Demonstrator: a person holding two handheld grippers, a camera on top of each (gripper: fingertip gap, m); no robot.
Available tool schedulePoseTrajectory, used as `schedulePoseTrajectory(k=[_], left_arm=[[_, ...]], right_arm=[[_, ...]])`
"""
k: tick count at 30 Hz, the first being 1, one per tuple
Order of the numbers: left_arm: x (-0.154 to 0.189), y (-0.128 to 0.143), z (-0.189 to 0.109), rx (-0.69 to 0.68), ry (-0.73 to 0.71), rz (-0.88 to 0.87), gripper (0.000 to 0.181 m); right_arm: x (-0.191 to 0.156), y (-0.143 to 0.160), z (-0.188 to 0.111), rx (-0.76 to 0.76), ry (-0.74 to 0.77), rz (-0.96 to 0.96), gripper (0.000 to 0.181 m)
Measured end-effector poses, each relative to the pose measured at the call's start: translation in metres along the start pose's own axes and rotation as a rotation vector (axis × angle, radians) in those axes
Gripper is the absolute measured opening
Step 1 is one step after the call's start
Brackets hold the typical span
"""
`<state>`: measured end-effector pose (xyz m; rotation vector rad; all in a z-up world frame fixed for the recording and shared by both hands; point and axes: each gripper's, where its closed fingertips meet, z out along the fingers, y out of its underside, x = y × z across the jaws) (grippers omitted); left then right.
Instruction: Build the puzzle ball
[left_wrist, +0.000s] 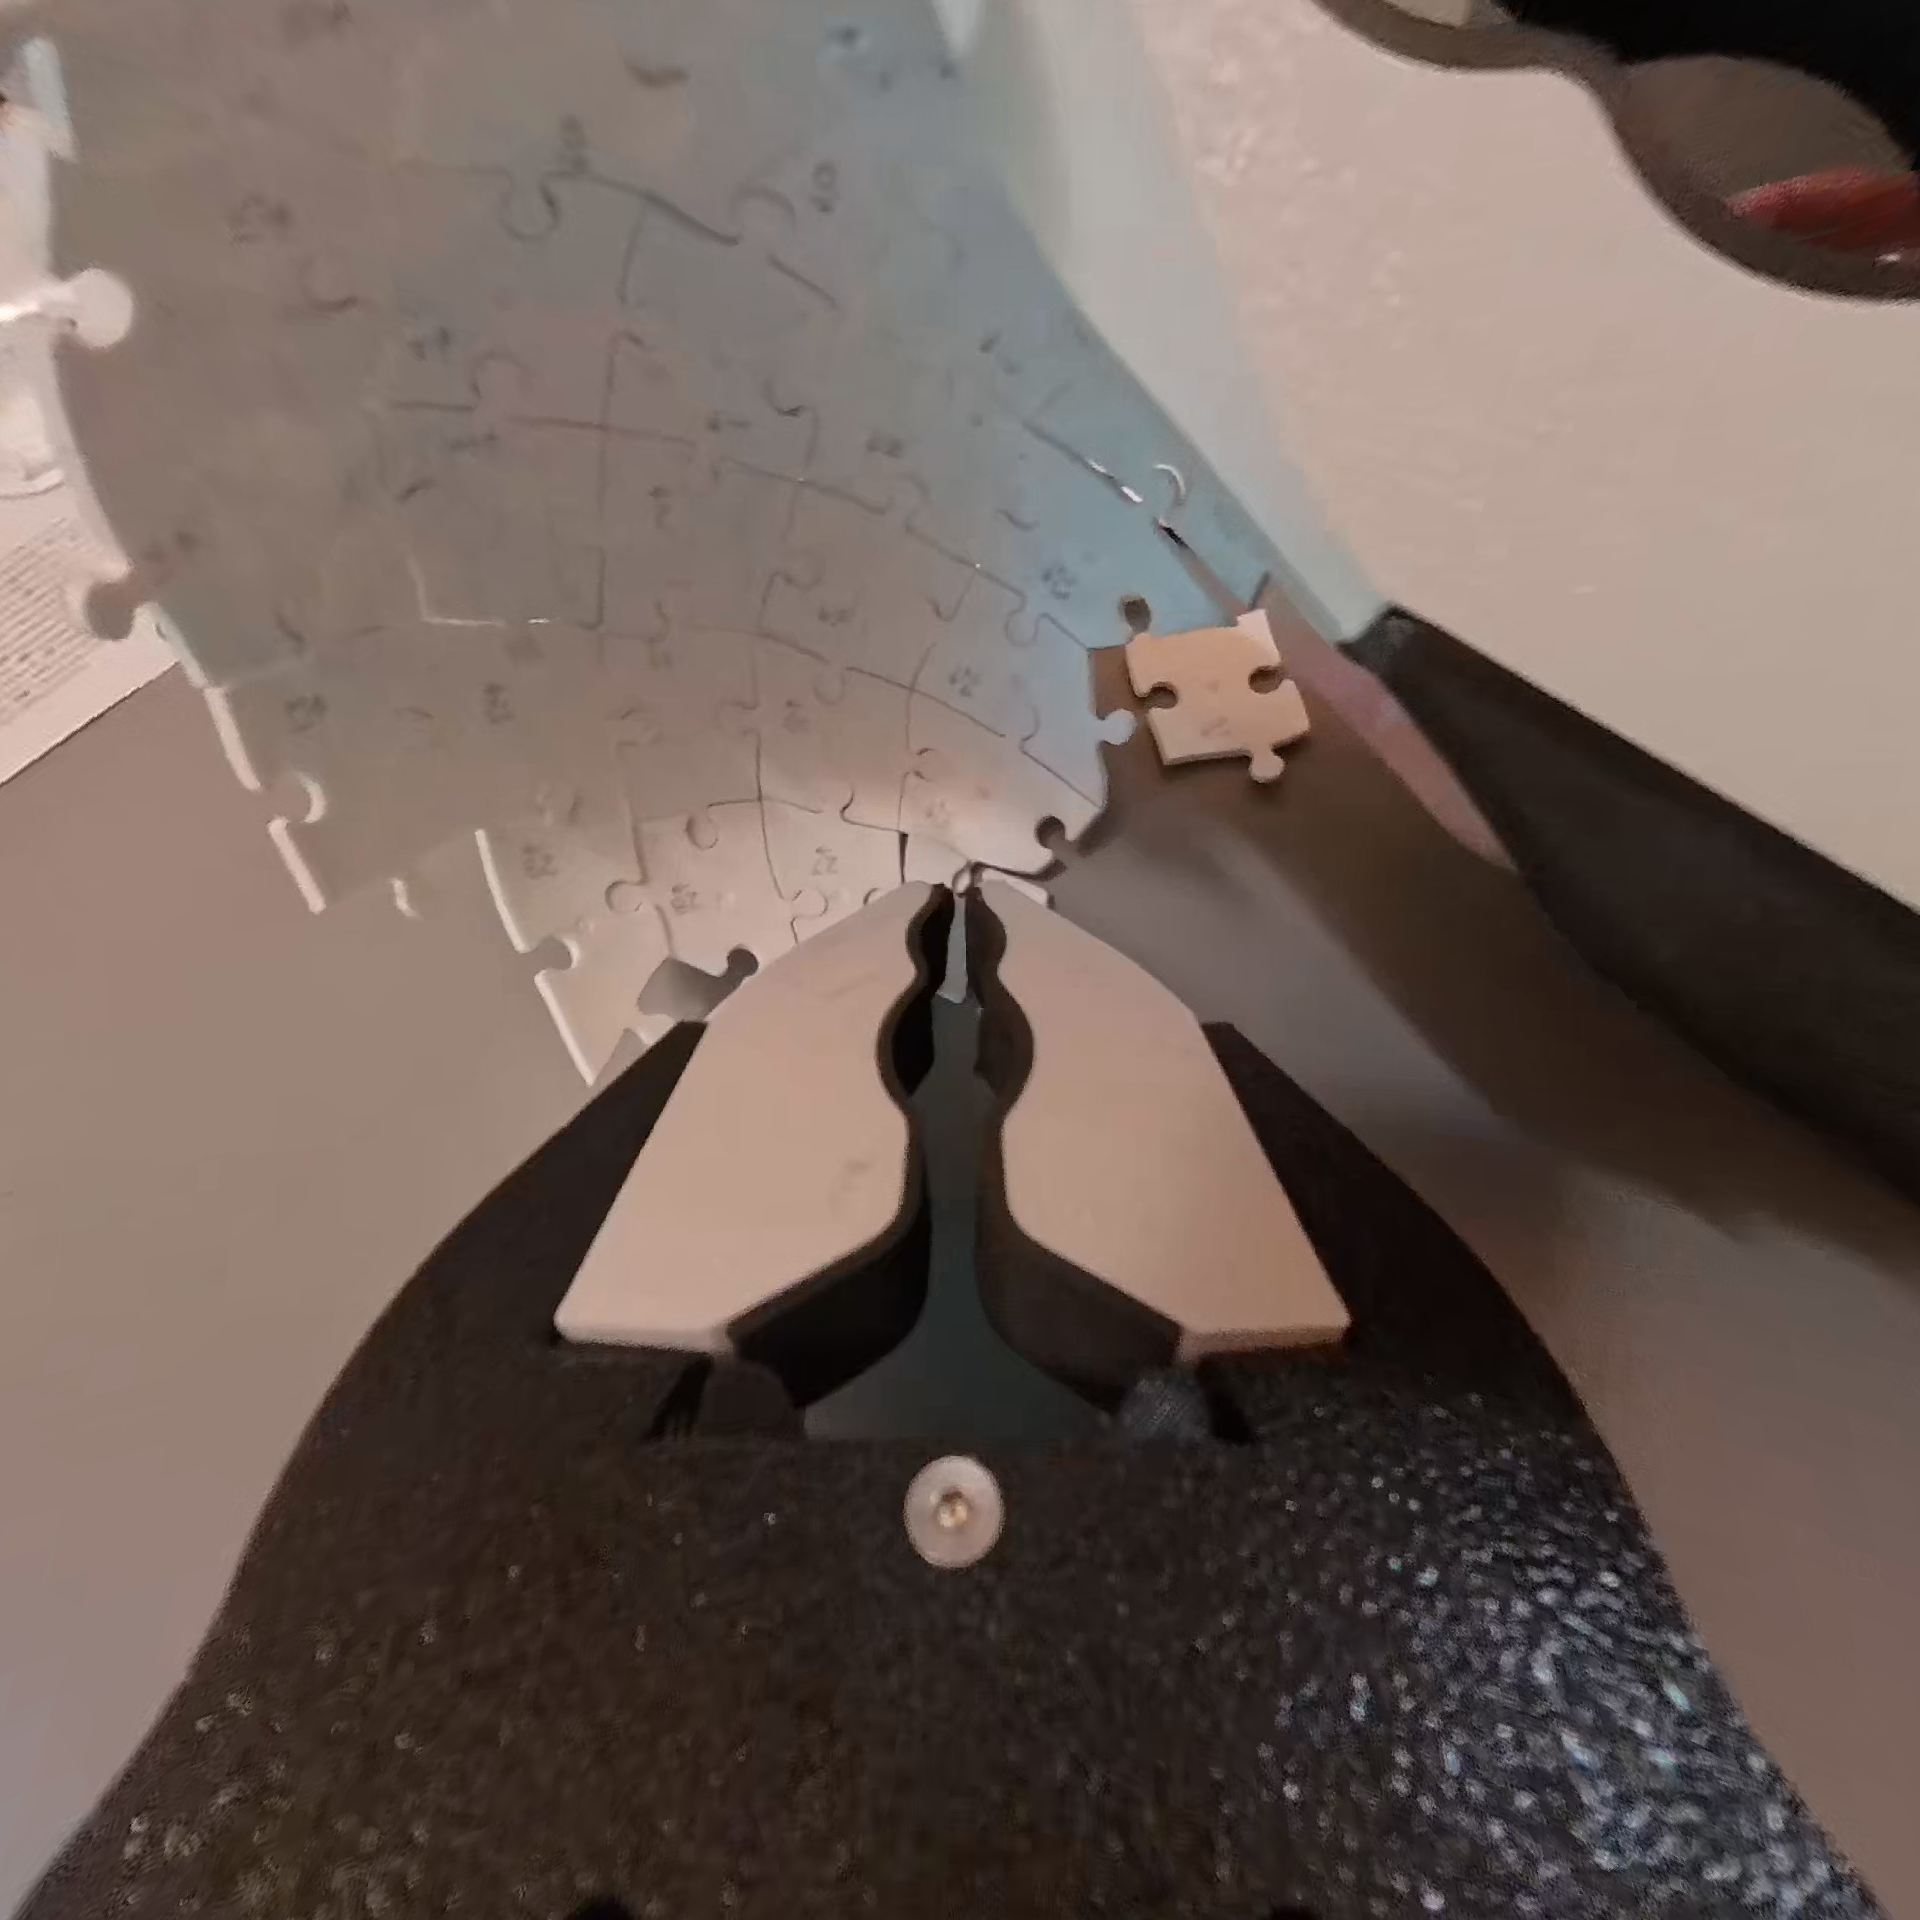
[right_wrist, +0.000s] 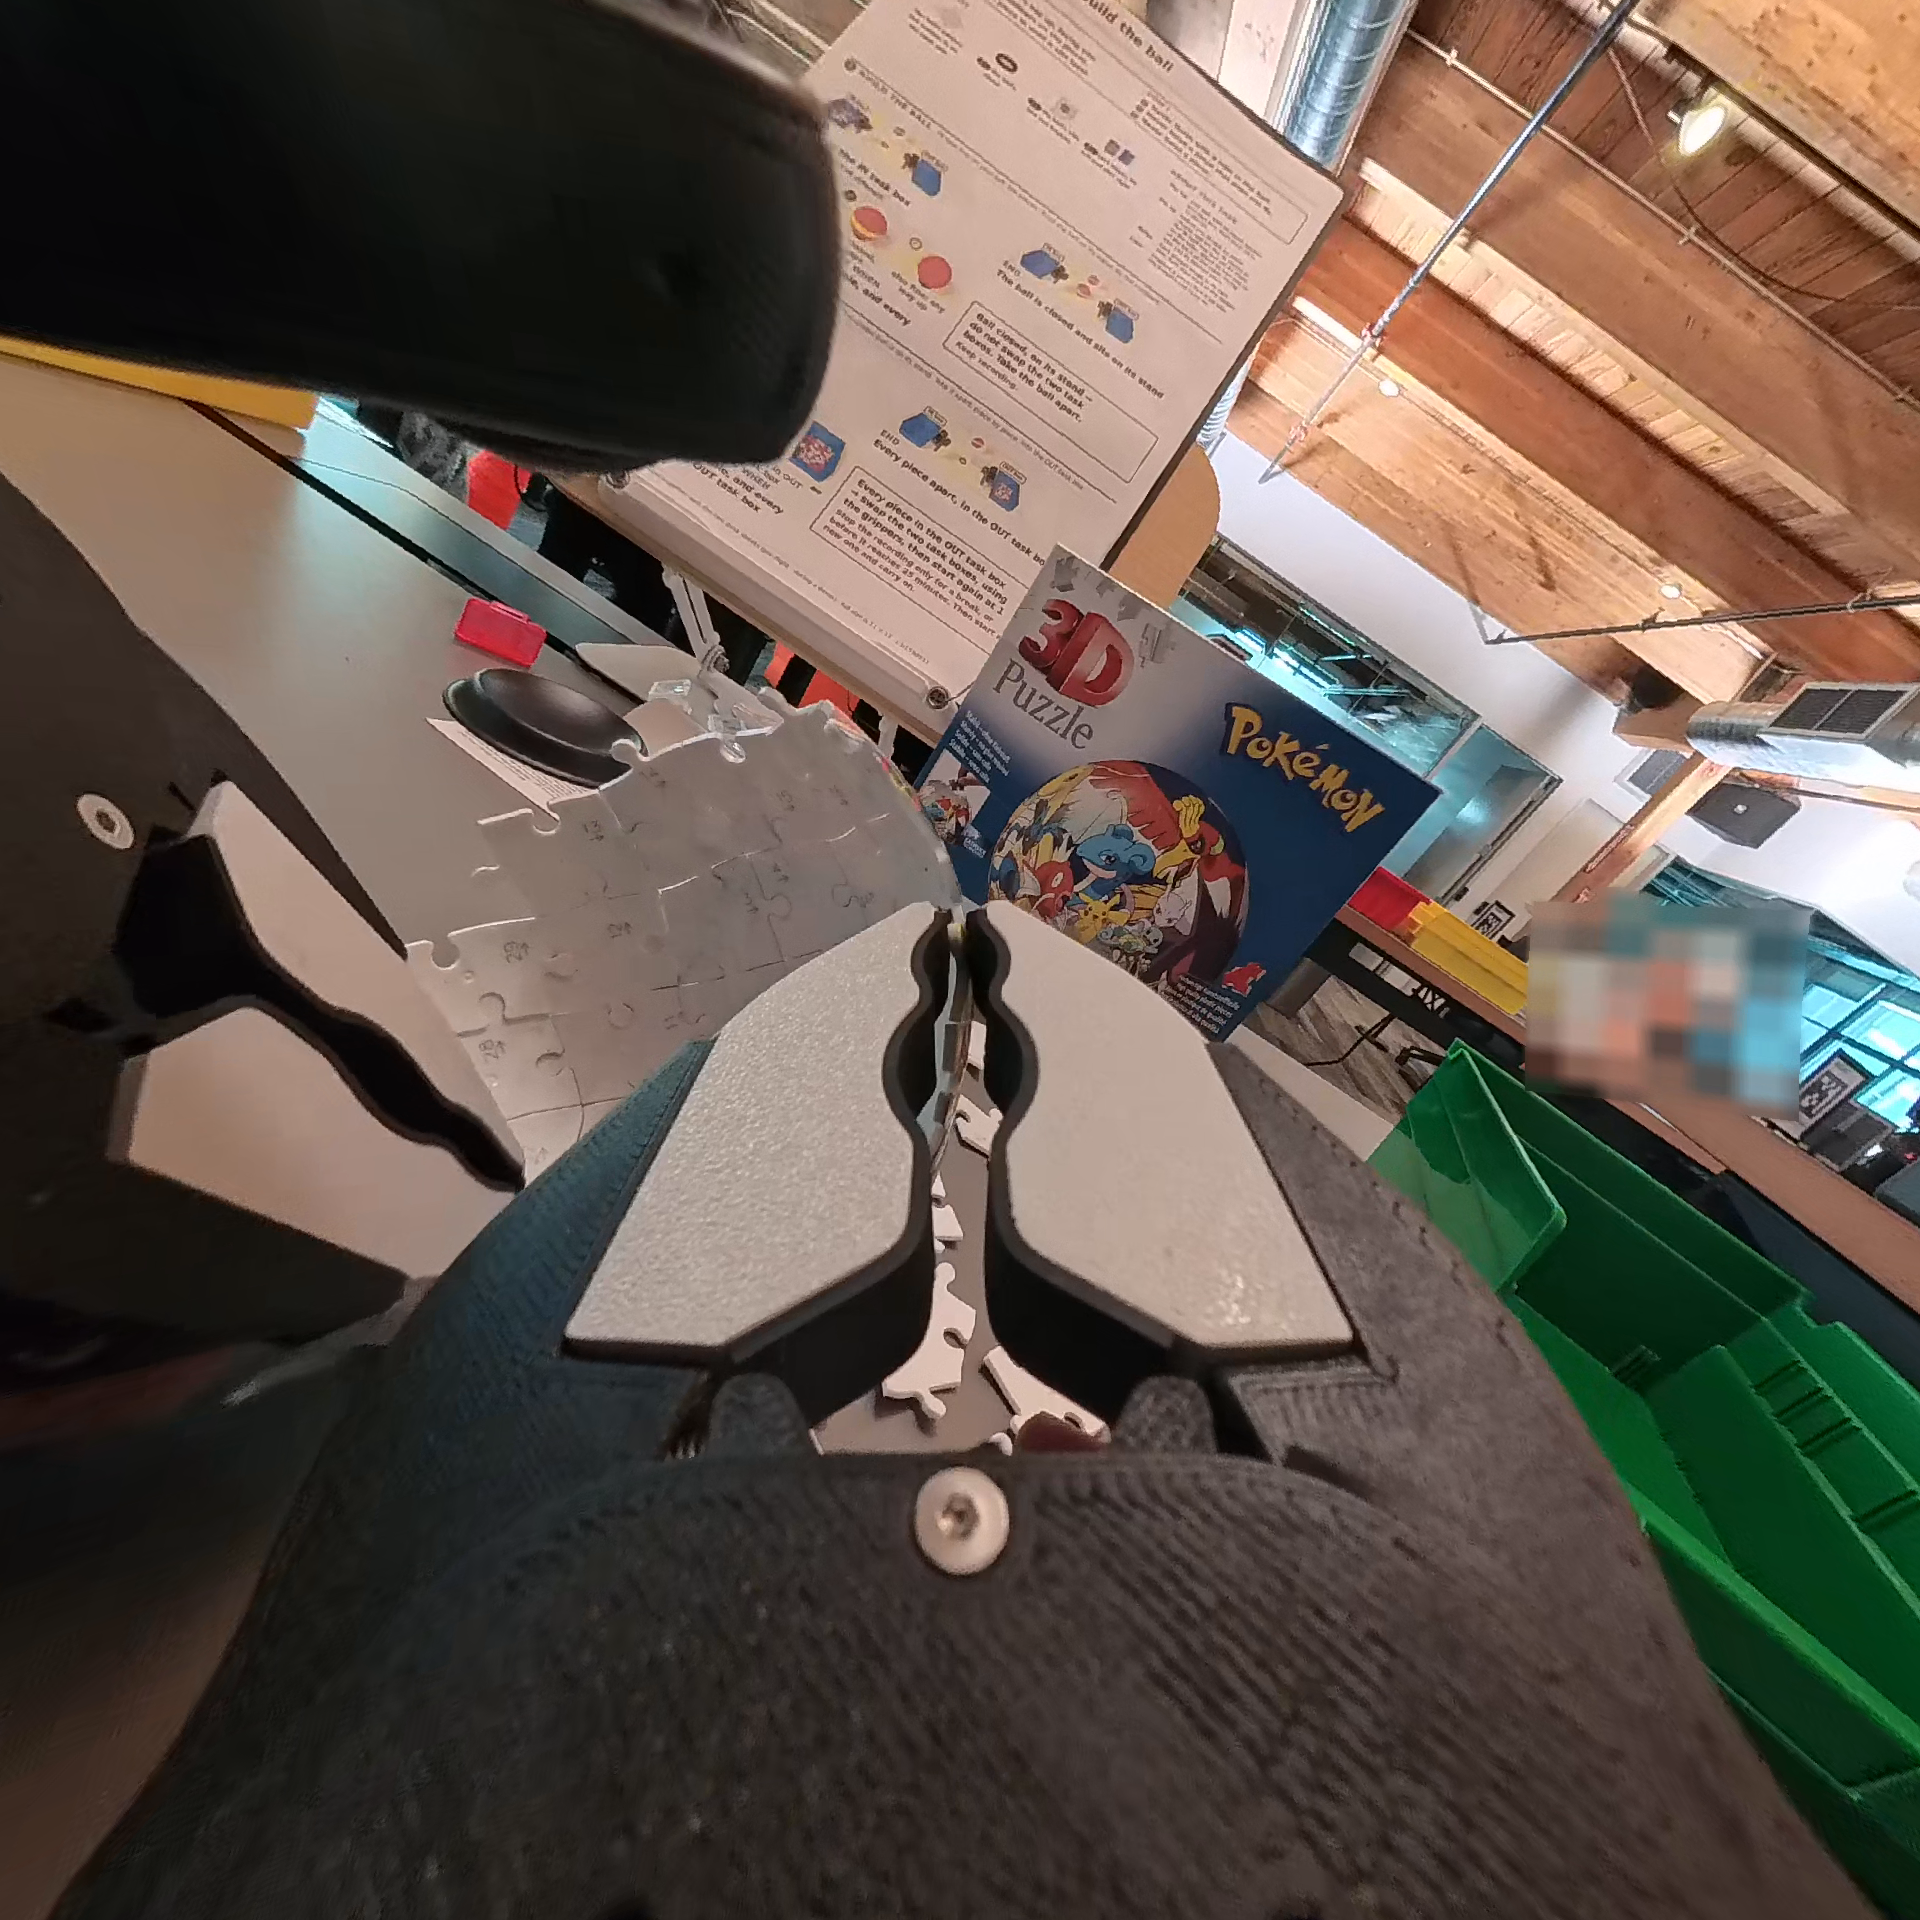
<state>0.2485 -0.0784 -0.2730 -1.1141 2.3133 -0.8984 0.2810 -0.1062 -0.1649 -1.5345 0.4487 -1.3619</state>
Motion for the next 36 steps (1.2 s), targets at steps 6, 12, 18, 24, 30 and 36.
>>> schedulePoseTrajectory(k=[6, 12, 18, 24, 30, 36], left_arm=[[-0.002, 0.000, 0.001, -0.009, -0.032, -0.033, 0.000], [-0.001, 0.000, 0.001, -0.011, 0.013, -0.029, 0.000], [-0.004, -0.004, 0.002, 0.003, -0.007, 0.001, 0.000], [-0.005, -0.005, 0.003, 0.005, -0.031, 0.032, 0.000], [-0.006, -0.006, 0.005, 0.005, 0.001, -0.015, 0.000], [-0.008, -0.010, 0.000, 0.050, -0.001, -0.036, 0.000]], right_arm=[[0.000, -0.001, -0.003, -0.002, 0.002, 0.002, 0.004], [-0.002, -0.004, -0.004, 0.009, -0.003, 0.009, 0.004], [-0.001, -0.003, -0.004, 0.007, -0.002, 0.022, 0.004], [-0.001, -0.003, -0.004, 0.006, -0.001, 0.025, 0.004], [-0.001, -0.003, -0.004, 0.005, -0.003, 0.029, 0.004], [0.000, -0.002, -0.004, 0.005, 0.002, 0.028, 0.004]])
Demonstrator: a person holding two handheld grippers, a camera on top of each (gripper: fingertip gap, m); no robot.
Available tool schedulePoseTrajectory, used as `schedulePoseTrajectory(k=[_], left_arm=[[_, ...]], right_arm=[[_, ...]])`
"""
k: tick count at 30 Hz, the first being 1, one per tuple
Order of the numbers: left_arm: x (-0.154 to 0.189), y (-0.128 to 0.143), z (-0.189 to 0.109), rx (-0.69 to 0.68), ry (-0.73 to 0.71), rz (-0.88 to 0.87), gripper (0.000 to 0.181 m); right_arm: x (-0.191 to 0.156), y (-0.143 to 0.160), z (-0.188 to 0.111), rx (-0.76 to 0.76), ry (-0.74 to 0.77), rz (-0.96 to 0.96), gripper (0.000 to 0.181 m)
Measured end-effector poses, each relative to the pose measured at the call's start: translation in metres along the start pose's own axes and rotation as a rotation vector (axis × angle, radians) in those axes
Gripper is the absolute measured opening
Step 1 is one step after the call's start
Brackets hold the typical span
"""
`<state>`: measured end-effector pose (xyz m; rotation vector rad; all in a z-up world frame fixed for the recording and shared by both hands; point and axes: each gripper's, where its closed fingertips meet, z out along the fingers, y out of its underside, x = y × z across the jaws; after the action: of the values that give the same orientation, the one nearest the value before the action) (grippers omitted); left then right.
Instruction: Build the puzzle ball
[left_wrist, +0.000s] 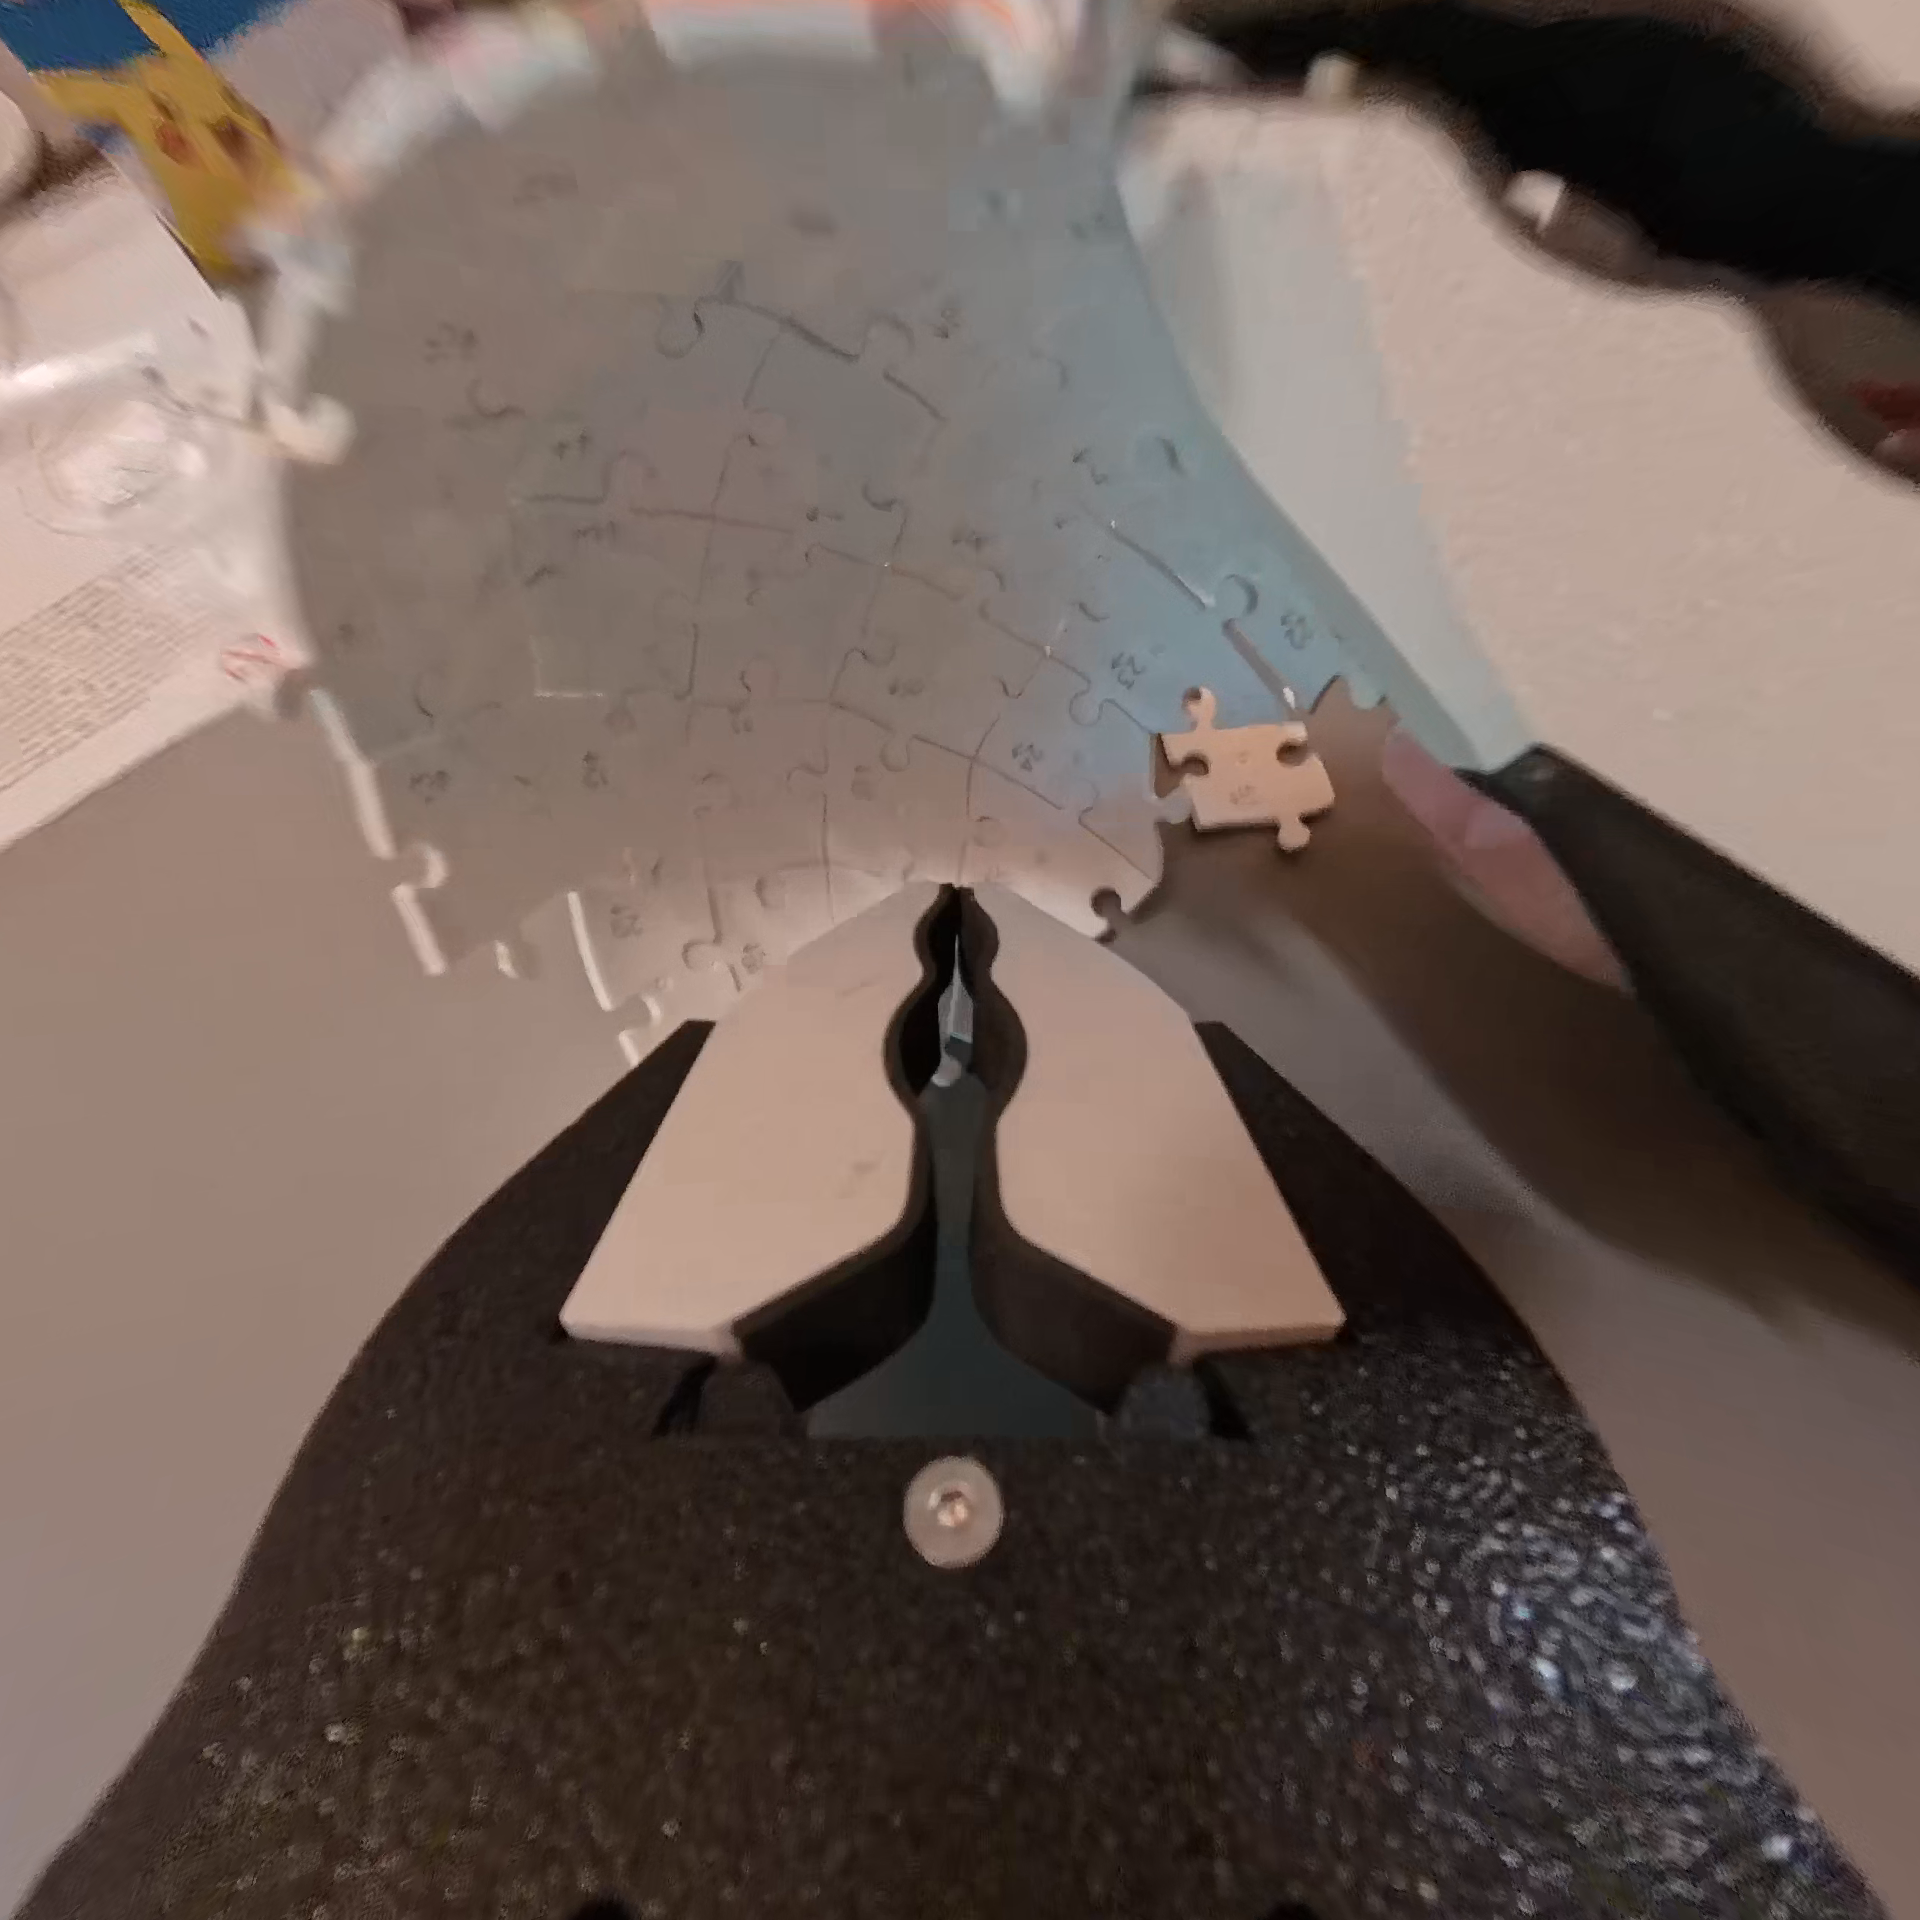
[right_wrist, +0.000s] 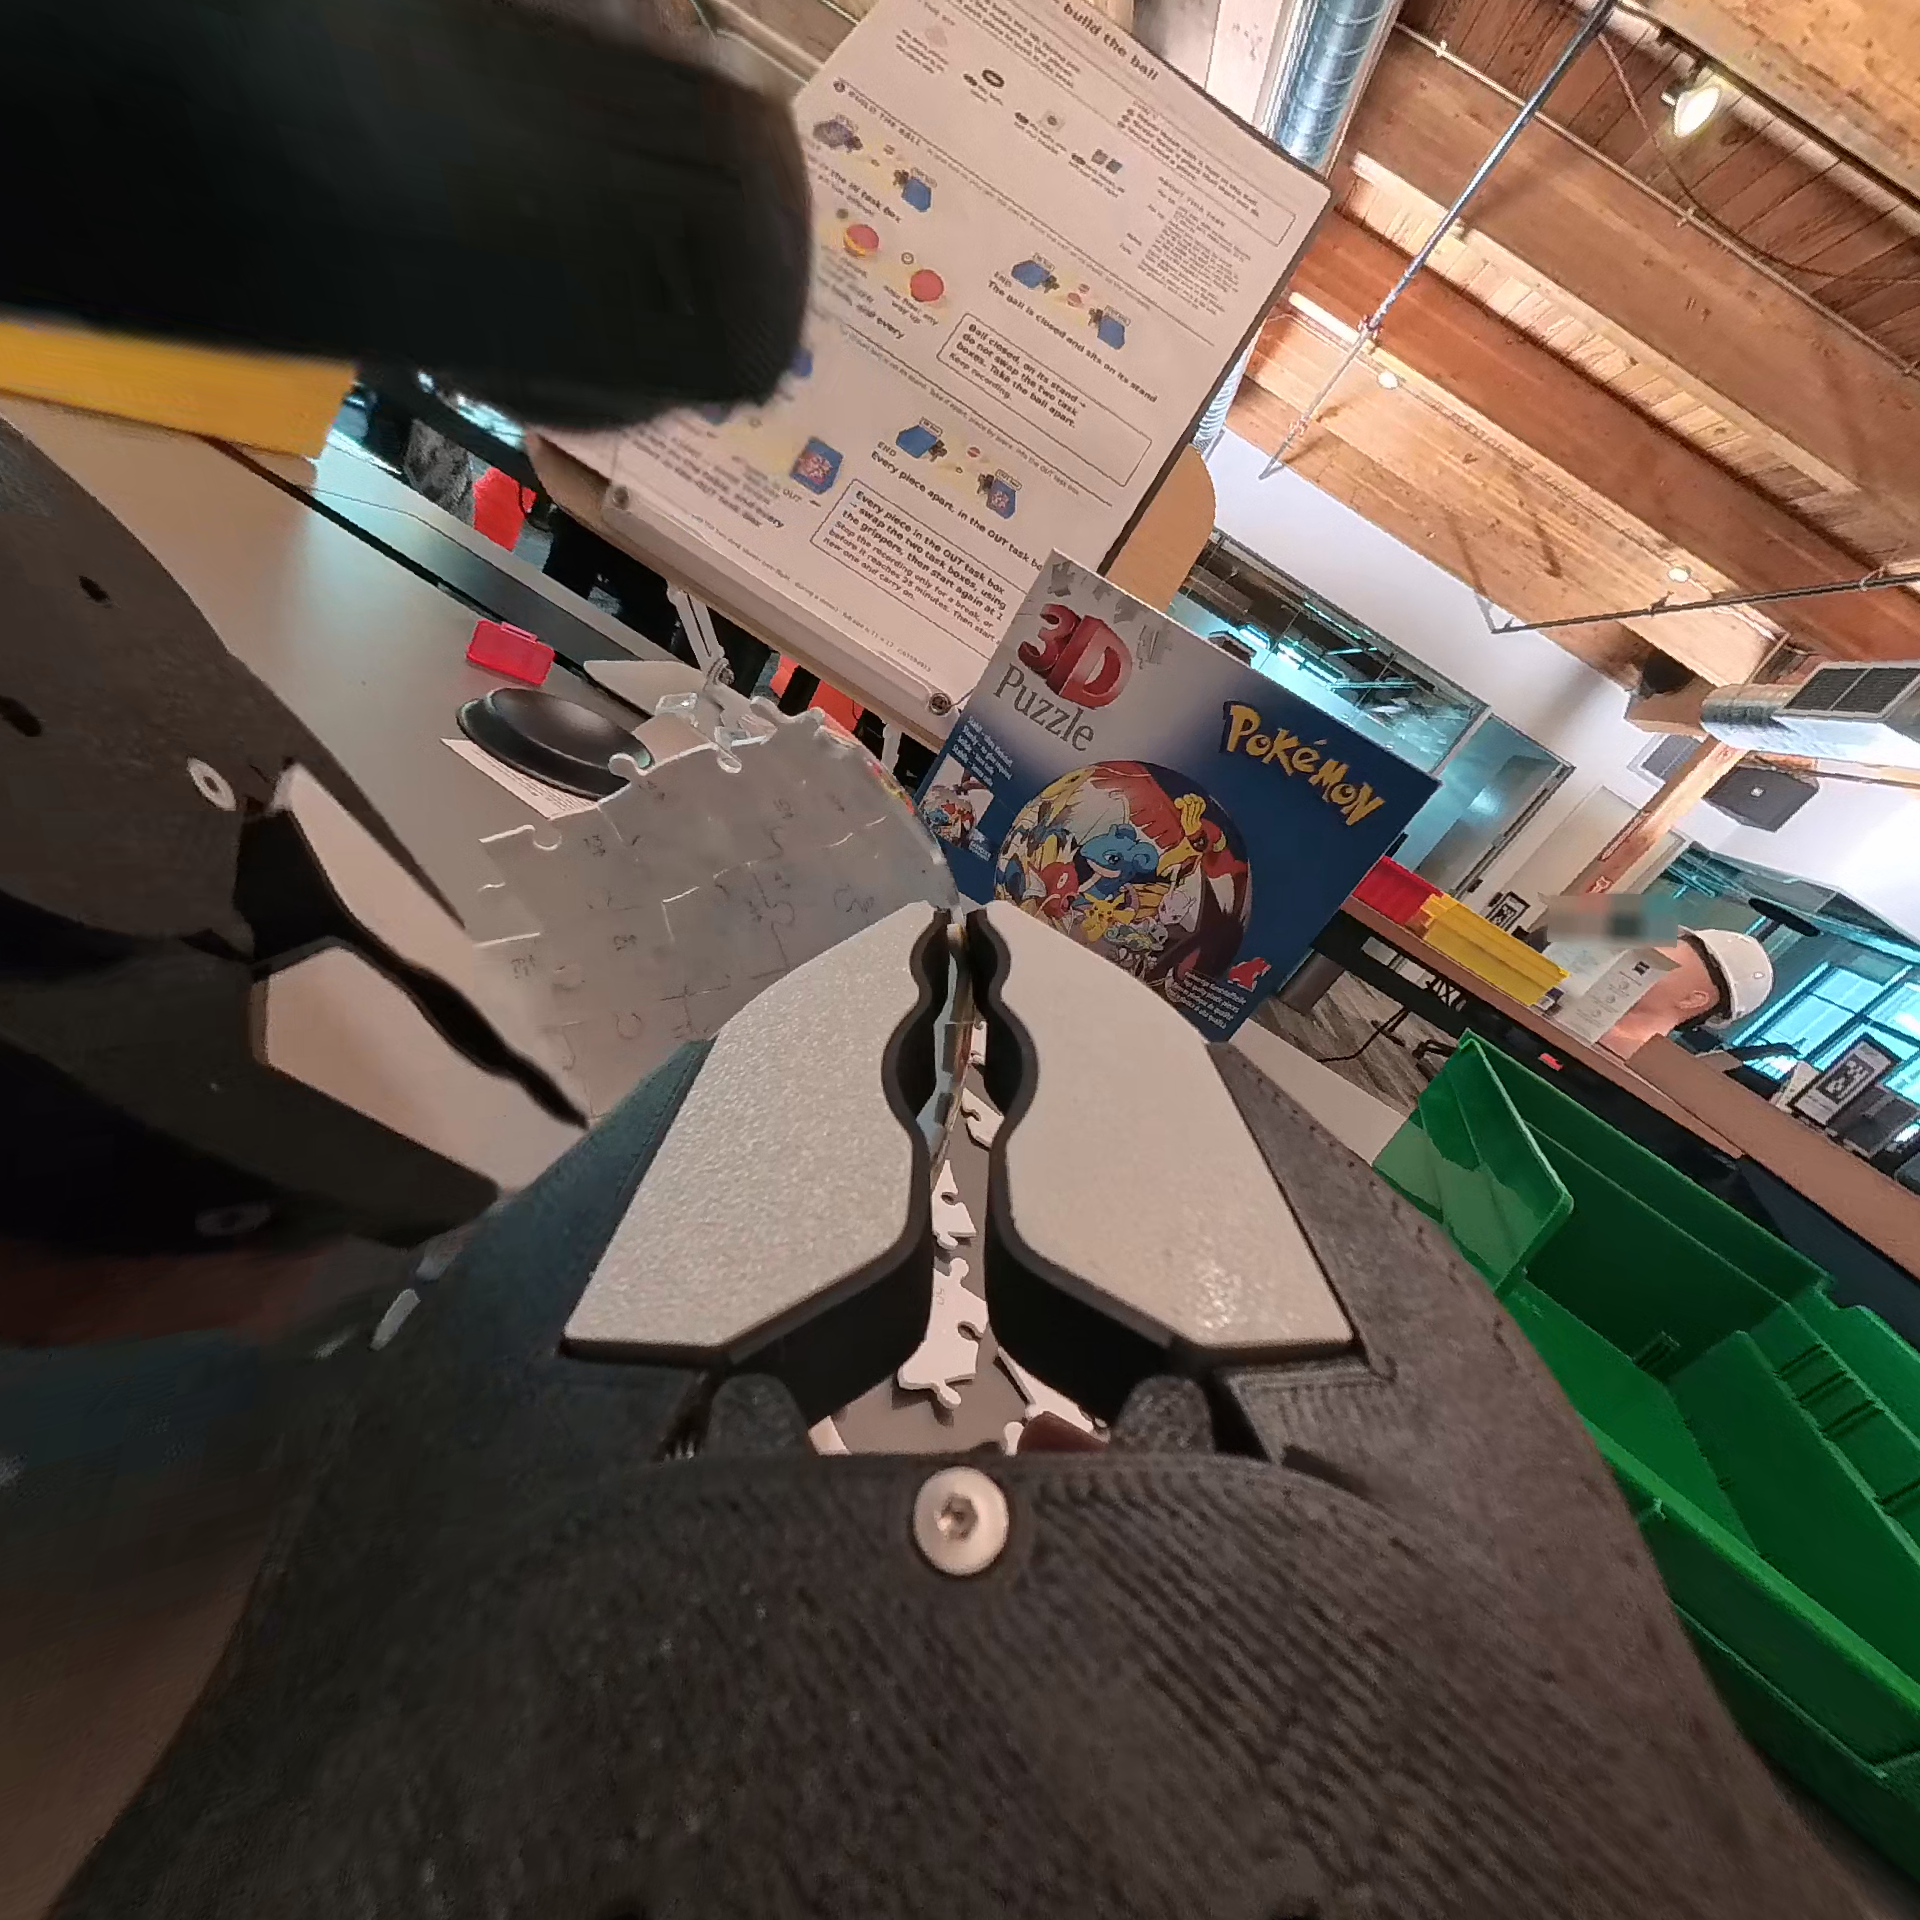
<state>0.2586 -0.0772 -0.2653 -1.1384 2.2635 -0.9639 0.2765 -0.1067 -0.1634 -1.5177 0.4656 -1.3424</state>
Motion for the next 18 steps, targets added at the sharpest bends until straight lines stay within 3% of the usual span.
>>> schedulePoseTrajectory(k=[3, 18], left_arm=[[-0.008, -0.009, -0.009, 0.060, -0.039, -0.008, 0.000], [0.000, 0.007, 0.002, -0.048, -0.039, 0.064, 0.000]], right_arm=[[0.001, 0.000, 0.000, 0.000, 0.003, 0.000, 0.004], [0.000, 0.000, 0.000, -0.002, 0.003, 0.001, 0.004]])
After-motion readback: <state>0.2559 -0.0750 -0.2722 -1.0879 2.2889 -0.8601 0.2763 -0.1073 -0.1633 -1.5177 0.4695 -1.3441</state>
